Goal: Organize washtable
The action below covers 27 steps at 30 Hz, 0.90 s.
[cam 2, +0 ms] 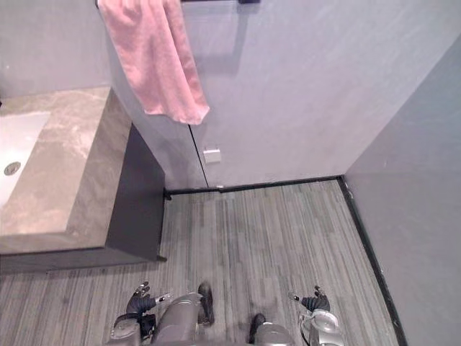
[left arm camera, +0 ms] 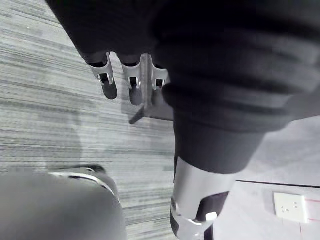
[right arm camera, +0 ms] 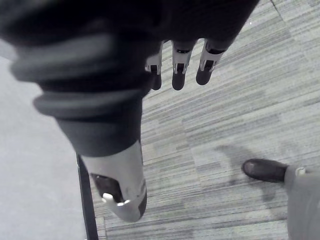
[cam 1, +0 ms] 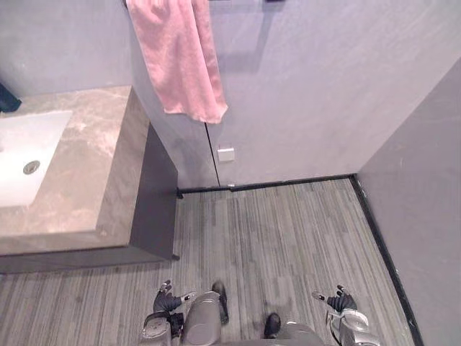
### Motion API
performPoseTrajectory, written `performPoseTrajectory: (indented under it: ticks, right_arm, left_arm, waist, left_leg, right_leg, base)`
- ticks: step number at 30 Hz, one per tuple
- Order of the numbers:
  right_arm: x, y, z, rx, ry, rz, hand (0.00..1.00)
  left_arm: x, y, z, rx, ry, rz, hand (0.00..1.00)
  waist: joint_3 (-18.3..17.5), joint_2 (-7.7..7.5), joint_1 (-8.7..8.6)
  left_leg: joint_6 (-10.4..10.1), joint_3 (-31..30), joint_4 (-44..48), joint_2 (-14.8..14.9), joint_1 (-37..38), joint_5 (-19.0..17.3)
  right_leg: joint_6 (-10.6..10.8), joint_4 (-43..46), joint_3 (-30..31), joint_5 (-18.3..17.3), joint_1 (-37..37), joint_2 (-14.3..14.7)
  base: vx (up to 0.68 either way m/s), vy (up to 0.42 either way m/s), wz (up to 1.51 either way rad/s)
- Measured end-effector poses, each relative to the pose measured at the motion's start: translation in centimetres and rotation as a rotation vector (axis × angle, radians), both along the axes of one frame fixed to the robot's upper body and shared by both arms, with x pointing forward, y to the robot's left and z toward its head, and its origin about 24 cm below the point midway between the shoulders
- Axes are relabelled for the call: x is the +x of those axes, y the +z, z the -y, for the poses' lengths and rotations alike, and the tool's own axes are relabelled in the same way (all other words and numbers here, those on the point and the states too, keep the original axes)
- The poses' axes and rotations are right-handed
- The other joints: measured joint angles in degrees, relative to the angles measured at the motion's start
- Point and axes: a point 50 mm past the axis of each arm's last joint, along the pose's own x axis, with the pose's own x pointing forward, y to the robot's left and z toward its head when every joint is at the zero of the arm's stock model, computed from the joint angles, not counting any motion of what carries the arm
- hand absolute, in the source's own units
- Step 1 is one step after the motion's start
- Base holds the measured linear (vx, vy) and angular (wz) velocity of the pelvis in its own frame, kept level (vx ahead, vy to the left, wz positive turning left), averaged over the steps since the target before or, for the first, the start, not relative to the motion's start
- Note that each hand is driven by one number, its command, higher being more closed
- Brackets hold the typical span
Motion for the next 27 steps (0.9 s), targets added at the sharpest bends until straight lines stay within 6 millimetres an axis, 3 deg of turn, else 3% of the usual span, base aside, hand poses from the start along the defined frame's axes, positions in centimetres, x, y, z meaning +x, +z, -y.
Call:
performPoseTrajectory:
  ticks: [1,3,6,9,11,13,14,15,16,17,18,20,22,23,24,25,27]
  right_arm:
    - [0.0,0.0,-0.1,0.002,0.001,0.0,0.0]
    - [0.1,0.1,0.1,-0.005,0.002,0.002,0.0]
    - [0.2,-0.1,-0.6,0.009,0.016,0.002,0.0]
    - [0.1,-0.2,-1.0,0.01,0.045,-0.007,0.0]
    - [0.5,-0.1,-1.5,0.003,0.093,-0.006,0.0]
    - [0.6,-0.1,-1.6,0.001,0.1,-0.004,0.0]
    - [0.6,-0.1,-1.5,-0.002,0.105,-0.004,0.0]
    - [0.1,-0.2,-1.4,-0.008,0.11,-0.016,0.0]
    - [-0.2,-0.3,-1.4,-0.008,0.108,-0.024,0.0]
    - [-1.1,-0.5,-1.0,-0.015,0.103,-0.048,0.0]
    - [-1.3,-0.5,-0.4,-0.027,0.096,-0.059,0.0]
    - [-1.2,-0.4,-0.4,-0.026,0.091,-0.049,0.0]
    - [-1.3,-0.4,-0.4,-0.018,0.064,-0.043,0.0]
    - [-1.5,-0.3,-0.4,-0.023,0.062,-0.033,0.0]
    - [-1.6,-0.3,-0.6,-0.017,0.061,-0.026,0.0]
    - [-1.6,-0.2,-0.8,-0.016,0.06,-0.013,0.0]
    - [-1.5,-0.2,-1.3,0.005,0.044,-0.001,0.0]
  left_arm:
    - [0.1,0.2,-0.6,0.013,0.008,0.004,0.0]
    - [-0.1,0.1,-0.7,0.012,0.015,-0.007,0.0]
    - [-0.5,0.0,-0.9,0.022,0.003,-0.023,0.0]
    - [-0.4,0.1,-1.1,0.038,-0.028,-0.027,0.0]
    - [-0.5,0.1,-1.4,0.046,-0.027,-0.028,0.0]
    - [-0.5,0.1,-1.4,0.046,-0.024,-0.029,0.0]
    - [-0.5,0.1,-1.4,0.046,-0.025,-0.028,0.0]
    - [-0.6,0.1,-1.6,0.053,-0.024,-0.03,0.0]
    - [-0.6,0.1,-1.7,0.055,-0.024,-0.03,0.0]
    - [-0.6,0.1,-1.6,0.051,-0.021,-0.034,0.0]
    - [-0.8,-0.2,-0.9,0.029,-0.02,-0.04,0.0]
    - [-0.9,-0.4,-0.2,0.012,-0.016,-0.043,0.0]
    - [-0.9,-0.5,0.5,-0.011,-0.012,-0.039,0.0]
    - [-0.7,-0.5,1.1,-0.028,-0.008,-0.029,0.0]
    - [-0.8,-0.5,1.3,-0.035,-0.002,-0.027,0.0]
    - [-0.7,-0.3,1.3,-0.043,0.021,-0.01,0.0]
    - [-0.5,-0.2,1.3,-0.041,0.022,0.001,0.0]
  waist:
    - [0.1,-1.15,0.49]
    - [0.0,-1.34,0.37]
    - [-0.1,-1.52,0.12]
    - [-0.1,-1.48,-0.11]
    - [0.3,-0.63,-1.03]
    - [0.5,-0.41,-1.75]
    - [1.0,0.53,-1.83]
    - [0.3,-0.67,-1.87]
    - [0.2,-1.03,-1.83]
    - [-0.2,-2.37,-2.07]
    - [-0.9,-0.4,-1.71]
    - [-1.3,0.81,-1.72]
    - [-1.4,1.16,-2.15]
    - [-1.1,1.76,-2.36]
    - [-1.1,1.96,-2.24]
    - [-1.0,1.9,-1.53]
    - [-1.2,1.38,-1.19]
  left_leg:
    - [1.4,0.9,2.4,-0.8,-0.2,-1.6]
    - [2.6,1.9,4.1,-1.7,1.4,-4.6]
    - [3.9,3.3,2.3,-2.8,9.0,-8.1]
    - [4.5,2.4,-0.5,-3.0,14.8,-9.2]
    - [4.5,1.0,-3.7,-2.0,18.8,-9.2]
    - [4.4,0.2,-3.9,-0.7,20.0,-9.2]
    - [4.3,-0.7,-3.8,0.3,20.6,-9.2]
    - [2.0,-2.2,-3.8,0.1,21.1,-9.5]
    - [1.4,-2.4,-3.8,-0.1,21.1,-9.8]
    - [-1.5,-4.7,-3.7,-0.6,22.5,-12.2]
    - [-2.2,-5.6,-4.1,1.4,23.0,-12.7]
    - [-2.8,-6.1,-2.8,2.7,23.0,-12.6]
    - [-4.9,-7.0,6.4,4.4,19.0,-12.4]
    - [-7.4,-6.7,17.9,6.7,14.1,-11.4]
    - [-8.8,-6.4,23.6,8.4,11.7,-10.9]
    - [-8.7,-4.3,31.5,11.0,8.7,-11.1]
    - [-7.6,-1.3,32.6,13.0,6.2,-11.7]
  right_leg:
    - [1.2,1.4,0.6,-0.8,0.0,-1.4]
    - [2.6,6.2,1.3,-1.7,-0.4,-3.0]
    - [5.6,34.7,5.6,-1.6,-9.6,-6.9]
    - [4.4,46.5,4.3,-3.6,-15.0,-7.6]
    - [1.2,44.2,0.5,-5.8,-19.5,-6.1]
    - [0.6,37.7,0.0,-6.0,-22.0,-4.1]
    - [0.3,29.6,0.5,-5.1,-23.2,-2.1]
    - [-0.3,17.2,1.6,1.4,-23.4,-0.6]
    - [-0.5,15.1,2.1,3.5,-23.4,-0.5]
    - [-3.4,14.5,4.0,11.1,-23.3,-0.4]
    - [-3.6,16.8,3.3,9.2,-23.6,0.5]
    - [-4.3,17.4,2.1,6.2,-23.4,1.5]
    - [-4.5,16.3,0.4,4.7,-21.3,2.0]
    - [-4.9,14.2,-0.8,4.2,-18.1,3.1]
    - [-5.5,13.3,-1.1,3.8,-16.5,3.8]
    - [-6.4,12.5,-1.3,3.1,-13.9,4.9]
    - [-6.4,11.2,-1.4,3.0,-11.2,5.2]
  base:
    - [0.42,0.139,-0.14]
    - [0.4,0.158,-0.16]
    - [0.37,0.153,-0.18]
    - [0.3,0.039,0.07]
    - [0.31,-0.027,0.28]
    - [0.28,-0.083,0.33]
    - [0.35,-0.174,0.45]
    - [0.29,-0.157,0.47]
    - [0.3,-0.203,0.69]
    - [0.25,-0.17,0.51]
    - [0.31,-0.209,0.46]
    - [0.32,-0.226,0.19]
    - [0.28,-0.249,0.41]
    - [0.24,-0.204,0.37]
    - [0.24,-0.138,0.21]
    - [0.24,-0.105,-0.06]
    - [0.21,-0.079,-0.08]
